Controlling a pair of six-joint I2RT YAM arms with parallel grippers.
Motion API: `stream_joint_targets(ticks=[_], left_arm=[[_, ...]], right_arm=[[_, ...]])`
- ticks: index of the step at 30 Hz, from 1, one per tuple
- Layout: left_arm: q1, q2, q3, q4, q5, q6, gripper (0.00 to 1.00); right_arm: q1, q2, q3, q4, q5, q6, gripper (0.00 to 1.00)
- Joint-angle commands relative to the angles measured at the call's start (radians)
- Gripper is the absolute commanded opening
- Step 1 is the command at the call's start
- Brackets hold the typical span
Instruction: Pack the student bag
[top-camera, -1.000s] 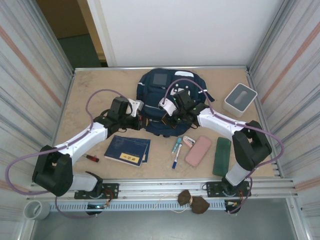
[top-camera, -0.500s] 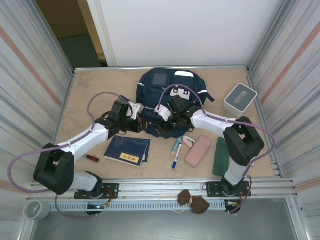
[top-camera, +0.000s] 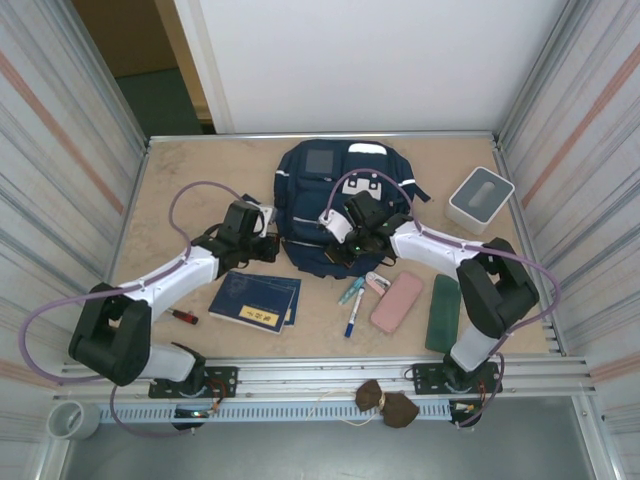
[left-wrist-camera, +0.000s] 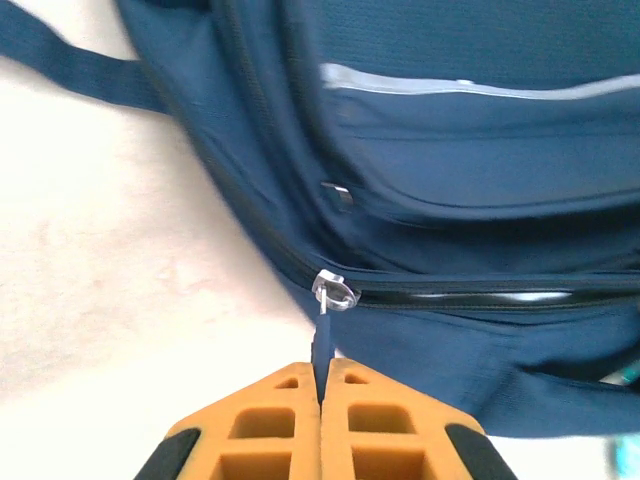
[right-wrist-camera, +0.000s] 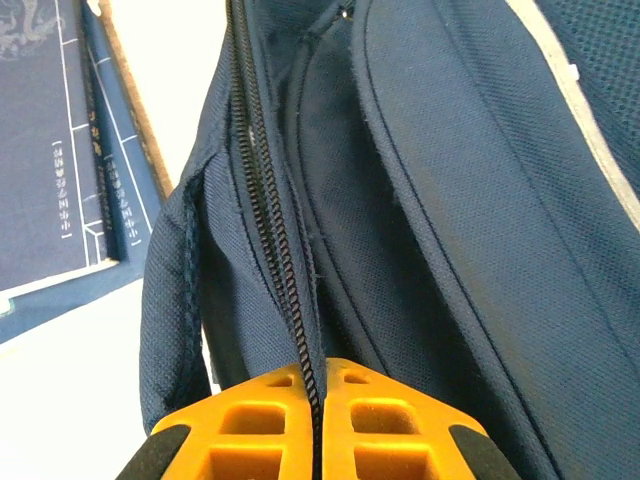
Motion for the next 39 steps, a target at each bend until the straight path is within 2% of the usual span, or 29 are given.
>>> stream_joint_targets(ticks=[1, 6, 13, 24, 26, 28, 30, 31, 34, 37, 39], left_arm=[[0.049, 0.024, 0.019, -0.022, -0.164, 0.012, 0.00], [0.124, 0.087, 0.052, 0.037, -0.163, 0.006, 0.00], [0.200, 0.263, 0.179, 0.108, -0.091, 0.006, 0.00], [0.259, 0.514, 0.356, 0.232, -0.015, -0.055, 0.00], [0.269, 0.524, 0.359, 0.237, -0.018, -0.058, 0.07], [0.279, 0.499, 0.328, 0.253, -0.020, -0.066, 0.23], [0.281, 0.441, 0.272, 0.272, -0.017, -0.082, 0.37], [0.280, 0.405, 0.239, 0.277, -0.007, -0.102, 0.41], [0.278, 0.298, 0.145, 0.290, 0.048, -0.162, 0.49], [0.245, 0.190, 0.080, 0.264, 0.071, -0.165, 0.55], [0.198, 0.134, 0.065, 0.230, 0.049, -0.121, 0.62]], right_arm=[[-0.025, -0.072, -0.004, -0.055, 0.012, -0.033, 0.00], [-0.051, -0.099, -0.006, -0.049, -0.048, -0.037, 0.00], [-0.054, -0.065, 0.064, -0.055, -0.122, -0.050, 0.00], [-0.069, 0.015, 0.156, -0.052, -0.233, -0.047, 0.00], [-0.073, 0.040, 0.178, -0.050, -0.232, -0.035, 0.00], [-0.074, 0.064, 0.200, -0.048, -0.205, -0.003, 0.02], [-0.073, 0.088, 0.227, -0.065, -0.165, 0.042, 0.14], [-0.073, 0.094, 0.234, -0.077, -0.153, 0.059, 0.24], [-0.080, 0.061, 0.199, -0.082, -0.123, 0.120, 0.45], [-0.122, -0.028, 0.126, -0.063, -0.129, 0.218, 0.60], [-0.171, -0.064, 0.090, -0.064, -0.101, 0.318, 0.64]])
